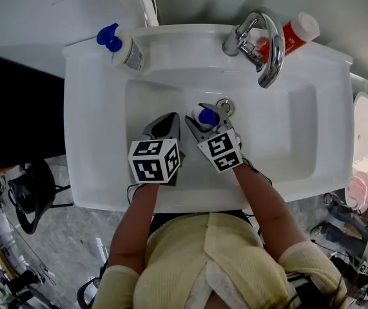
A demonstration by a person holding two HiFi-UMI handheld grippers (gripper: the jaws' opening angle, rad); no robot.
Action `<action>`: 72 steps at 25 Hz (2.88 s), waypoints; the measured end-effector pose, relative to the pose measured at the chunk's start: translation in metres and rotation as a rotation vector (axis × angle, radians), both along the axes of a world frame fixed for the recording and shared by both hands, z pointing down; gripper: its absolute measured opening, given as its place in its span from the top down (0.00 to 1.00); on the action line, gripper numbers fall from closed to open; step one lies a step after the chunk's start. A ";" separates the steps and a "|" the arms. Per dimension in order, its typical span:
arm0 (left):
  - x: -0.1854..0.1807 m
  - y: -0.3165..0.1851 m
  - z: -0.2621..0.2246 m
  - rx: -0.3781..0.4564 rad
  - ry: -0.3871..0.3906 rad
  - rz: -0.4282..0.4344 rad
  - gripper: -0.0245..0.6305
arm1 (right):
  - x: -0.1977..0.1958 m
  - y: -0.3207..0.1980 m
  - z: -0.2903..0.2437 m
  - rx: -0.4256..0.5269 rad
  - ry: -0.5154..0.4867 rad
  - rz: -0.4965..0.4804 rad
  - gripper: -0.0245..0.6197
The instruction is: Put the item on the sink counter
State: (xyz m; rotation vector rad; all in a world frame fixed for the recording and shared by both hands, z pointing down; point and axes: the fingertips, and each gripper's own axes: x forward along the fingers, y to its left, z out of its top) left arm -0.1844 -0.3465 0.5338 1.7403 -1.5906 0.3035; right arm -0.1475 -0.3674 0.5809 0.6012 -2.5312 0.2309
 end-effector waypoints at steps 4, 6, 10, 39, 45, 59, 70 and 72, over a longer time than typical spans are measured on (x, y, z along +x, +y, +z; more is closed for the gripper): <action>0.002 0.003 -0.002 0.005 -0.002 0.005 0.90 | -0.002 0.005 0.001 0.017 0.020 -0.033 0.64; 0.003 0.003 -0.003 0.009 -0.002 0.007 0.90 | -0.001 0.005 0.002 0.025 0.035 -0.042 0.64; 0.004 0.005 -0.004 0.012 -0.007 0.012 0.90 | -0.001 0.006 0.003 0.022 0.054 -0.065 0.64; 0.008 0.020 -0.026 0.049 0.009 0.088 0.90 | 0.047 0.036 -0.008 -0.135 0.210 -0.150 0.56; 0.009 0.026 -0.036 0.032 0.022 0.114 0.90 | 0.061 0.041 -0.011 -0.165 0.265 -0.153 0.56; 0.014 0.037 -0.065 0.032 0.035 0.179 0.90 | 0.093 0.044 -0.044 -0.207 0.349 -0.100 0.76; 0.010 0.057 -0.075 0.013 0.015 0.187 0.90 | 0.104 0.048 -0.083 -0.244 0.220 0.036 0.82; 0.010 0.060 -0.079 0.019 0.016 0.187 0.90 | 0.106 0.048 -0.091 -0.254 0.199 0.061 0.83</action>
